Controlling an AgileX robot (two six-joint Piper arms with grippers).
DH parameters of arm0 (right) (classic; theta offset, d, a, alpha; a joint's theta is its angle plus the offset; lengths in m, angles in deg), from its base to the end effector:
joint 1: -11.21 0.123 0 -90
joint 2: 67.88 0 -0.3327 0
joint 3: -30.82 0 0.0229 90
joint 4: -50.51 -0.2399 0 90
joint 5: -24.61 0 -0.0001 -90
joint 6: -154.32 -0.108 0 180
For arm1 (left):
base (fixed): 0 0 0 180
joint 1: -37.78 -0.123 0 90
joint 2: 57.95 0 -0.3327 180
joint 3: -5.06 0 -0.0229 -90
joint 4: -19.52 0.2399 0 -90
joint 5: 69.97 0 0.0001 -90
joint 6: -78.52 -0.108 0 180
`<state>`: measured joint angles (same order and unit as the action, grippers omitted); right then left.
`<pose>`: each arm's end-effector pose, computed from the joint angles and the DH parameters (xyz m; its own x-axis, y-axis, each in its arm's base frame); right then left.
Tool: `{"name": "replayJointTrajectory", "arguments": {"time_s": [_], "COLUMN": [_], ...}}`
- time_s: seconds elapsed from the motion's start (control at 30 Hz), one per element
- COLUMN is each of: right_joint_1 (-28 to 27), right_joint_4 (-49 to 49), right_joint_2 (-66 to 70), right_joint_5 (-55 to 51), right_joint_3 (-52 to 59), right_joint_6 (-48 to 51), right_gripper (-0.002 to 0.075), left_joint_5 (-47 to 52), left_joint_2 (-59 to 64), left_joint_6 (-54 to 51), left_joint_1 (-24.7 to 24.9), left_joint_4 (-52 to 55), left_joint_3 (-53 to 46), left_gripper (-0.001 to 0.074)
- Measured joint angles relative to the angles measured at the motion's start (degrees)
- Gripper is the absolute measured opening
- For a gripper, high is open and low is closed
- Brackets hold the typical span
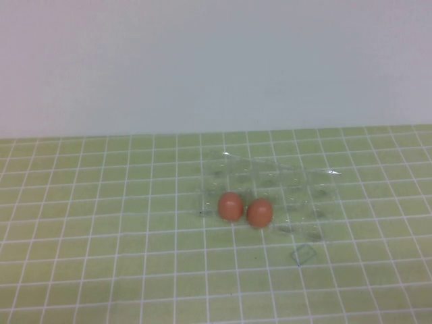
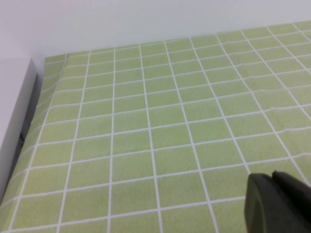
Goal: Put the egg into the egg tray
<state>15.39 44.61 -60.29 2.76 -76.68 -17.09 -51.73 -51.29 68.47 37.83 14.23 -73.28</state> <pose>0.0079 0.0047 0.2086 -0.1983 -0.0689 -0.9777 -0.1211 0.9916 -0.0453 0.0116 -0.0031 0.1806 -0.2244 0.0877 -0.9705 0.0488 0.9957 0.0787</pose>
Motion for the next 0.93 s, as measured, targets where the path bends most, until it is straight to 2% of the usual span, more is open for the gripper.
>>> {"name": "replayJointTrajectory", "arguments": {"time_s": [0.27,0.93], "right_joint_1": [-1.06,1.21], "right_joint_4": [-0.14,-0.42], "right_joint_2": [-1.45,-1.49], "right_joint_5": [-2.3,-1.16], "right_joint_3": [7.0,7.22], "right_joint_6": [-0.43,-0.56], "right_gripper": [-0.0002,-0.0002], "left_joint_5": [0.0,0.0], "left_joint_2": [0.0,0.0], "left_joint_6": [0.0,0.0], "left_joint_1": [0.0,0.0], "left_joint_4": [0.0,0.0], "left_joint_3": [0.0,0.0], "left_gripper": [-0.0002,-0.0002]}}
